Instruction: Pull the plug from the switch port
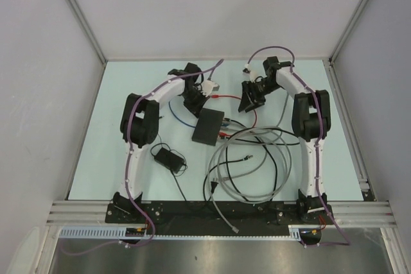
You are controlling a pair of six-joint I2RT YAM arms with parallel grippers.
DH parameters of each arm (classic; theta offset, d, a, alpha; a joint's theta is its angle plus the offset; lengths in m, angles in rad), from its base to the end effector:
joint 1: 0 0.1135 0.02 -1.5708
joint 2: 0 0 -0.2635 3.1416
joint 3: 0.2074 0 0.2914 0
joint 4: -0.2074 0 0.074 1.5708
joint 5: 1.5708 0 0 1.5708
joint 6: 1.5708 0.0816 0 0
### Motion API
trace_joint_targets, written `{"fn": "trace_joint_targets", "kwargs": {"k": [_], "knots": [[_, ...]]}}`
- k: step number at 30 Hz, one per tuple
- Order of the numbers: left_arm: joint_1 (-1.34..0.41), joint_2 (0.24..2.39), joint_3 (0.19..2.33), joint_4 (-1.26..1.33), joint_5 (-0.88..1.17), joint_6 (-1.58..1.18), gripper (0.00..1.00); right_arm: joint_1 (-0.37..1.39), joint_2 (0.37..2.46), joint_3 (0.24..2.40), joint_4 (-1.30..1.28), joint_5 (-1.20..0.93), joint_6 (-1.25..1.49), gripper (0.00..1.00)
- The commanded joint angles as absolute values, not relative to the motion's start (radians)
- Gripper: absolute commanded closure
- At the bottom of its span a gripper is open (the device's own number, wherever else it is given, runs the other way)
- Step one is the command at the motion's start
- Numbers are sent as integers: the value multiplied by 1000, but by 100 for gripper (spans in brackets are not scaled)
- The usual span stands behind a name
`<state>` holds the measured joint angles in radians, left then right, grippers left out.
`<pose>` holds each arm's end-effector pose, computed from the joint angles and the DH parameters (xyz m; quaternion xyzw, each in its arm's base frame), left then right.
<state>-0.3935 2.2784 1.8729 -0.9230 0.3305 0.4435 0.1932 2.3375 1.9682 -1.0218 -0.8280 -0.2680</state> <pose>0.4639 -0.2213 0.1096 0.4161 0.8866 -0.1603 0.1233 0.4924 0.1576 0.1292 -0.2435 0.8794 0.3973 0.0971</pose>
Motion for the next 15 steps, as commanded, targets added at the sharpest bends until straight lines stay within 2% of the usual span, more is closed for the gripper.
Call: {"fn": "trace_joint_targets", "kwargs": {"k": [1,2,4,7,9,10,13,15], "knots": [[-469,2286,1920,-821,404,356,93,164,2203,1927,-1052,-845,-316,39],[-468,2289,1936,-819,372,339,80,158,2212,1931,-1060,-854,-339,40],[-454,2289,1985,-827,321,307,62,155,2262,1980,-1106,-873,-373,43],[-427,2249,2006,-828,284,273,57,152,2354,2084,-1197,-920,-460,47],[-408,2206,2002,-821,340,238,61,153,2402,2127,-1255,-946,-529,48],[-402,2195,1997,-821,383,229,71,153,2420,2141,-1303,-965,-546,48],[-397,2172,1970,-831,607,216,91,158,2465,2143,-1371,-992,-615,45],[-403,2177,1939,-841,720,210,97,167,2480,2122,-1408,-1005,-641,44]]}}
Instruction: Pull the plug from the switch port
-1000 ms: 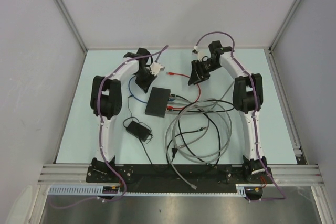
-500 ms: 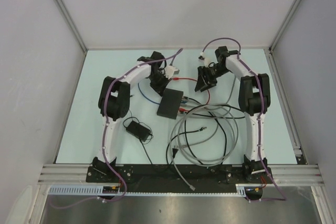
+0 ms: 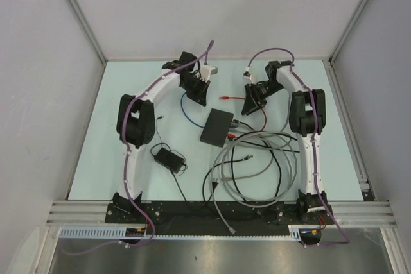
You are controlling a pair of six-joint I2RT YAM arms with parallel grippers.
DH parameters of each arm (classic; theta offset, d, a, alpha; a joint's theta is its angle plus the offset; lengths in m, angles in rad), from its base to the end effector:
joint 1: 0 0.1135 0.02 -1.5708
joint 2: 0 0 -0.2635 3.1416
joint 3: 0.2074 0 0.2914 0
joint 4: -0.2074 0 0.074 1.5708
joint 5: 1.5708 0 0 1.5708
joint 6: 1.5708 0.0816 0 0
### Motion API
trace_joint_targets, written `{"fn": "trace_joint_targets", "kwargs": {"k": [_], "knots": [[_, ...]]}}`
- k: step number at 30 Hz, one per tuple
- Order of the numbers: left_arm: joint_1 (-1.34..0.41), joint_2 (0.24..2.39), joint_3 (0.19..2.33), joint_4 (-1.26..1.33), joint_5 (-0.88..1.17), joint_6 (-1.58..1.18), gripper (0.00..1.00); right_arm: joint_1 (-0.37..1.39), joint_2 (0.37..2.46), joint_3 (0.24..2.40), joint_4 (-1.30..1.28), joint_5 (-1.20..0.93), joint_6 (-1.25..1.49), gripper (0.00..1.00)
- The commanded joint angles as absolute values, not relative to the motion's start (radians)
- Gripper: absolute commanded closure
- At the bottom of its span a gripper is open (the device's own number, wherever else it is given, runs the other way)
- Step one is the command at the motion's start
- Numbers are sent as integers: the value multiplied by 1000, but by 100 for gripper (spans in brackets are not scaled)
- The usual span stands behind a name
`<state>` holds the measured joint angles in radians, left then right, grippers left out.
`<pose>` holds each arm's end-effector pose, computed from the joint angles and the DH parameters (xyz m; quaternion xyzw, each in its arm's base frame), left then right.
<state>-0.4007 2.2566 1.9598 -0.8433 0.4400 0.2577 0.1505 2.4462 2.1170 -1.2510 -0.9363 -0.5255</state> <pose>0.4826 -0.2422 0.1571 0.3523 0.8871 -0.2275 0.1928 0.4948 0.1415 0.1246 -0.2939 0.8426 0.4441 0.0800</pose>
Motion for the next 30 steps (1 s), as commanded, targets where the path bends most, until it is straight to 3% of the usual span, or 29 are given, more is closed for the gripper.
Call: {"fn": "trace_joint_targets", "kwargs": {"k": [1,11,20,30], "knots": [[-408,2184,1931,-848,738,207,100,172,2482,2114,-1413,-1012,-659,44],[-436,2279,1810,-870,692,180,100,199,2528,2094,-1347,-1035,-611,47],[-446,2370,1801,-877,540,202,100,219,2599,2160,-1319,-1058,-580,52],[-456,2372,1789,-882,531,218,100,210,2637,2184,-1255,-1083,-489,56]]}}
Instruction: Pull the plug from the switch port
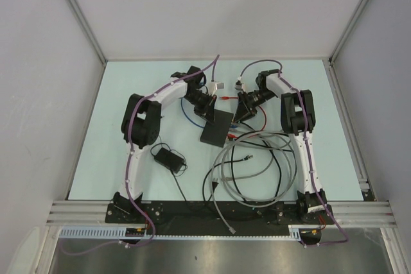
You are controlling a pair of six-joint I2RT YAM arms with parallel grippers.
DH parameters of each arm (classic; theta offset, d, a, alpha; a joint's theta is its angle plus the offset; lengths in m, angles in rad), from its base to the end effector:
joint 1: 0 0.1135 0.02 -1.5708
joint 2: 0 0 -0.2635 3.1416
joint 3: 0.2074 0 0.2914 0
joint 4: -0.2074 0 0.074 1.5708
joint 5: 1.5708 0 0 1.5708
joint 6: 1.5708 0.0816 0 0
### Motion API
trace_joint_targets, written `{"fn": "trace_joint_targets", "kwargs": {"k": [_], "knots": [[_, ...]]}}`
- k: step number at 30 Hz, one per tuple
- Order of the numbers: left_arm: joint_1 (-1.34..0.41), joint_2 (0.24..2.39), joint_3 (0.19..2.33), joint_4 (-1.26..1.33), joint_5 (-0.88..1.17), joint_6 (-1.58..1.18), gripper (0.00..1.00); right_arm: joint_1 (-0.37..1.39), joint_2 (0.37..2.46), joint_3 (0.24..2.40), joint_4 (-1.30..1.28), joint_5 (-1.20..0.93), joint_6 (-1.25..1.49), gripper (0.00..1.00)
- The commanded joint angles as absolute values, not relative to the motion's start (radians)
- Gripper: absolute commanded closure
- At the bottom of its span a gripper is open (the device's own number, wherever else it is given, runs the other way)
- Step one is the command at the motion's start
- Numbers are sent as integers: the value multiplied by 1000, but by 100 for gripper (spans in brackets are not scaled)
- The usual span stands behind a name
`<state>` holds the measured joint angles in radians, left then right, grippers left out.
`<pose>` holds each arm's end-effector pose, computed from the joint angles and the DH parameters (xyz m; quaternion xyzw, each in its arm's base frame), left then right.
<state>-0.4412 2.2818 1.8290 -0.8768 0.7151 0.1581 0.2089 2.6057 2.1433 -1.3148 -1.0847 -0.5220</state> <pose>0.4356 -0.2649 0.1107 0.3147 0.8761 -0.3599 0.0626 0.4796 0.1754 0.0648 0.2548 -0.8147 -0.5209 0.0071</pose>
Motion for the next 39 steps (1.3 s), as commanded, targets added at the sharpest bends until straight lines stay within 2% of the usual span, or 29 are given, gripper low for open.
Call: {"fn": "trace_joint_targets", "kwargs": {"k": [1,10,19,28,32,36,39], "knots": [[-456,2372,1789,-884,531,216,100,209,2640,2186,-1250,-1085,-480,57],[-459,2370,1792,-885,526,218,100,204,2655,2181,-1236,-1042,-460,60],[-459,2372,1792,-890,529,216,100,202,2655,2166,-1230,-1029,-443,56],[-460,2368,1792,-890,529,218,100,201,2655,2161,-1204,-993,-417,59],[-463,2372,1792,-890,528,218,100,201,2658,2161,-1197,-974,-410,63],[-465,2372,1792,-890,529,219,100,202,2658,2163,-1197,-971,-403,59],[-466,2373,1792,-890,531,218,100,202,2660,2160,-1193,-966,-402,60]]}}
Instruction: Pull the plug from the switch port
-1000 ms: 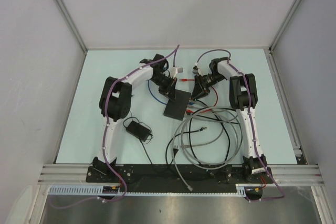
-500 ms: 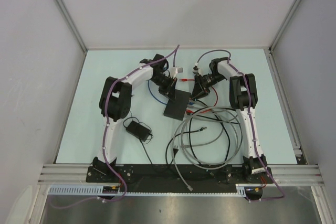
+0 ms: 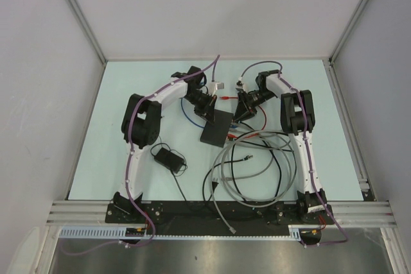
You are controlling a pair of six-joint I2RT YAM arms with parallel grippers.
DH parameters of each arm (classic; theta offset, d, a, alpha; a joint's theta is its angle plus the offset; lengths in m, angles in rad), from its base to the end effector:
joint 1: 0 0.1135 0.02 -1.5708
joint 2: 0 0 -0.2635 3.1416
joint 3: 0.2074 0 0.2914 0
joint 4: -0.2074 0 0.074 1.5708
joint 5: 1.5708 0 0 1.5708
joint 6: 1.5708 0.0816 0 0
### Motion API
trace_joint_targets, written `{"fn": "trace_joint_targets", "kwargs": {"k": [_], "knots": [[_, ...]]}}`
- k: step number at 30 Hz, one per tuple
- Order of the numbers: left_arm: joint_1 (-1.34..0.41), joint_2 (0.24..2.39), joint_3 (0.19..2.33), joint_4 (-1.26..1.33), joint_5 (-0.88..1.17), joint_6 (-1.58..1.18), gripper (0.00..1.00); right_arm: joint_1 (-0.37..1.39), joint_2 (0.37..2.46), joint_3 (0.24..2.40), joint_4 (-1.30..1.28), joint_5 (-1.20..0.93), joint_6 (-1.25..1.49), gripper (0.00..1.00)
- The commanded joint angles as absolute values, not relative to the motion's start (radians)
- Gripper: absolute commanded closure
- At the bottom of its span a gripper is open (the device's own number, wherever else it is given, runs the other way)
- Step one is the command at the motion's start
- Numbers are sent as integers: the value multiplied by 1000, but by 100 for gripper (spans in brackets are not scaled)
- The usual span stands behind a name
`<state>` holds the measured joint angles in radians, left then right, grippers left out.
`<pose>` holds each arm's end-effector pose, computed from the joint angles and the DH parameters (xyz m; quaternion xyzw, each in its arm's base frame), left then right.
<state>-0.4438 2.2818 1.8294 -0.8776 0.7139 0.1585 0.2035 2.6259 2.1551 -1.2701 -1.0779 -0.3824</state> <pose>0.4350 -0.2660 0.1107 0.3160 0.8759 -0.3594 0.0621 0.4864 0.1738 0.0566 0.2052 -0.8313 -0.5158 0.0269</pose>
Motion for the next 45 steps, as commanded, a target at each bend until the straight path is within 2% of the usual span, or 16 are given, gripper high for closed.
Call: {"fn": "trace_joint_targets", "kwargs": {"k": [1,6,10,12,22,35,45], "knots": [[-466,2373,1792,-890,531,218,100,201,2660,2160,-1190,-960,-400,63],[-468,2373,1792,-890,532,218,100,209,2657,2149,-1157,-894,-365,71],[-468,2375,1792,-891,529,219,100,204,2642,2137,-1154,-850,-386,84],[-468,2372,1790,-888,528,219,100,198,2634,2131,-1172,-838,-408,86],[-468,2376,1795,-888,525,219,100,169,2569,2160,-1314,-772,-606,91],[-477,2381,1810,-888,531,216,100,172,2514,2206,-1405,-842,-710,92],[-477,2385,1824,-888,537,215,100,141,2275,2036,-1236,-668,-698,92]]}}
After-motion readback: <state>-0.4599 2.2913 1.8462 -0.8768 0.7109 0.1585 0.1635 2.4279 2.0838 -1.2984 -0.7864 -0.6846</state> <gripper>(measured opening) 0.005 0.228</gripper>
